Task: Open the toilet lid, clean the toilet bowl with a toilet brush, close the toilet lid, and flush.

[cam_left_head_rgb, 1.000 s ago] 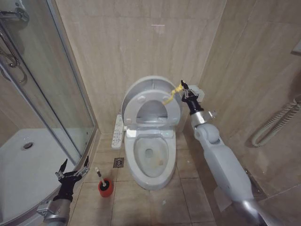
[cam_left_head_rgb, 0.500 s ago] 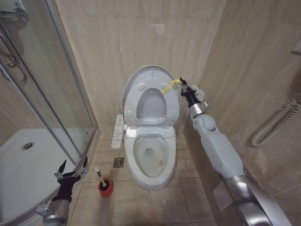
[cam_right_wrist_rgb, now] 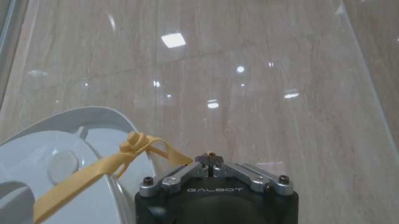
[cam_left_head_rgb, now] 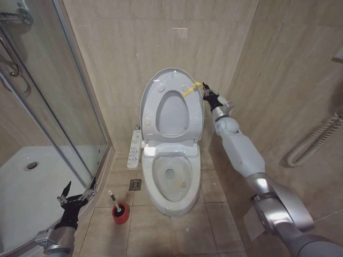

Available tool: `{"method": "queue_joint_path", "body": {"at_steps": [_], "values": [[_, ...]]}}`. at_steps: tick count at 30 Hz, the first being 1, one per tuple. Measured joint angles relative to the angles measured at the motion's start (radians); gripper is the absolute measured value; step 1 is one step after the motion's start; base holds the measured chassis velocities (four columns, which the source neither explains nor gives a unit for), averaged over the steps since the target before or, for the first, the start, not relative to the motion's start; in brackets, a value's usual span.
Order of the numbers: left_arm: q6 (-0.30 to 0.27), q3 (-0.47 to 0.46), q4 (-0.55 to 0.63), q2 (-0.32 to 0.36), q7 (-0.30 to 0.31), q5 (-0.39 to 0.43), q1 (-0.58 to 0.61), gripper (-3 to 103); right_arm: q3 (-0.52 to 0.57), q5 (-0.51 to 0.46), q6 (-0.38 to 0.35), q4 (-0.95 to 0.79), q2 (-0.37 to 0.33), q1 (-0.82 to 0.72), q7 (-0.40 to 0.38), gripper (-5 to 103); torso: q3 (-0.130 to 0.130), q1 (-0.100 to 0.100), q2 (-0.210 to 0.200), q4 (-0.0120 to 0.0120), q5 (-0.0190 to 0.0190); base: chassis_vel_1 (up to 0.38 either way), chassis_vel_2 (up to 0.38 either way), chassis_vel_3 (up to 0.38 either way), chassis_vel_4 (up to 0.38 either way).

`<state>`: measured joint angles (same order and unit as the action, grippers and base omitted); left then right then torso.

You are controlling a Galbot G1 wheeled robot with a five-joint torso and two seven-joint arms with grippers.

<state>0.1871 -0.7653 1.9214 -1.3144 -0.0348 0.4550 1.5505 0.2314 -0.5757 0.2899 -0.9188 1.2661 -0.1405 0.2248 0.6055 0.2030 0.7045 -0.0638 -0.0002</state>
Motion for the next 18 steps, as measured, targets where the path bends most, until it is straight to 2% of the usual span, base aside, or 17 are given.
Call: {"method": "queue_joint_path", "body": {"at_steps": [10,11,16,17,18], "values": [[0.0,0.008,-0.013,0.001,-0.001,0.004,-0.013,100,-0.009,-0.024,-0.012,-0.081,-0.021,-0.039,-0.01,0,0.0,0.0,0.0,-0.0005,0.0003,0.0,0.0,0.0,0.0],[0.0,0.011,-0.015,0.0,-0.001,0.004,-0.014,100,-0.016,-0.04,-0.008,-0.13,-0.038,-0.065,-0.011,16,0.0,0.0,0.0,-0.0005,0.0001,0.0,0.0,0.0,0.0],[0.0,0.017,-0.015,-0.002,-0.001,0.003,-0.014,100,-0.025,-0.069,0.004,-0.255,-0.087,-0.139,-0.032,16,0.0,0.0,0.0,0.0,0.0003,0.0,0.0,0.0,0.0],[-0.001,0.02,-0.013,-0.002,-0.001,0.002,-0.014,100,-0.025,-0.079,0.005,-0.291,-0.104,-0.163,-0.041,44,0.0,0.0,0.0,0.0,0.0001,0.0,0.0,0.0,0.0],[-0.001,0.022,-0.012,-0.002,-0.001,0.002,-0.015,100,-0.023,-0.092,0.005,-0.331,-0.122,-0.193,-0.051,44,0.0,0.0,0.0,-0.0001,0.0003,0.0,0.0,0.0,0.0]]}}
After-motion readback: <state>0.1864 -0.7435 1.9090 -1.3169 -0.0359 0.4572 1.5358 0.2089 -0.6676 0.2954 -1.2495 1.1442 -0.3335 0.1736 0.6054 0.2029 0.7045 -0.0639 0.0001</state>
